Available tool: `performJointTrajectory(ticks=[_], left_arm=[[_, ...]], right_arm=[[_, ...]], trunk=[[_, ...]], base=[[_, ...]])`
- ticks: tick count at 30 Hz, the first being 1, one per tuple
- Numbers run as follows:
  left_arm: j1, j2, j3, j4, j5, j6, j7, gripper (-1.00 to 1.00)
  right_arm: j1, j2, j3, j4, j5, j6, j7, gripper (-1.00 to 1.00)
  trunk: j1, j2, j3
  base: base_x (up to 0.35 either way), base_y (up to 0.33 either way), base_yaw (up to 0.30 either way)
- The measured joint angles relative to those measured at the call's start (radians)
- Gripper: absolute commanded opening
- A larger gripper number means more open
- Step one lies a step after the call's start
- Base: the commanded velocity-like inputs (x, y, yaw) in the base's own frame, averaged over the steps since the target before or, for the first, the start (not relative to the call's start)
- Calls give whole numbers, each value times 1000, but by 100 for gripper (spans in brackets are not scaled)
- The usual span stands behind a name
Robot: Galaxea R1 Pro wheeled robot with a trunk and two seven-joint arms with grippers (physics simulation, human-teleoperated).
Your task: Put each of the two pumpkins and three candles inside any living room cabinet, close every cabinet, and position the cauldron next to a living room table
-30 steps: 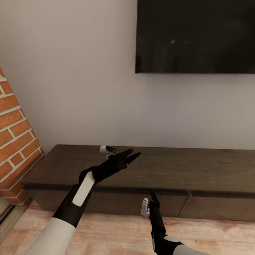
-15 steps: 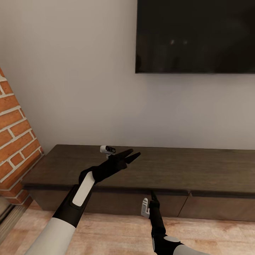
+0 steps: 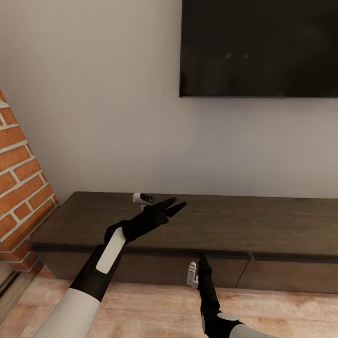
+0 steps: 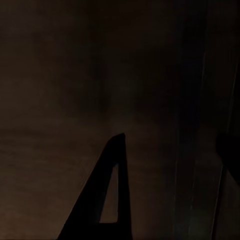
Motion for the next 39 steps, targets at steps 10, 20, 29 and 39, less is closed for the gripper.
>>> performJointTrajectory(ticks=[10,20,29,39], left_arm=[[0,-1,-1,1,0,0,0,100],[0,-2,-1,1,0,0,1,100],[0,-2,-1,2,0,0,0,100],[0,-2,-1,2,0,0,0,100]], right_arm=[[-4,0,2,-2,-1,5,-43,-100],[-13,0,3,-1,0,13,-77,-100],[-16,0,3,7,-4,6,-124,-100],[-15,0,3,9,-3,5,-130,-100]], trunk=[[0,0,0],[0,0,0],[0,0,0],[0,0,0]], base=[[0,0,0],[0,0,0],[0,0,0],[-3,0,0]])
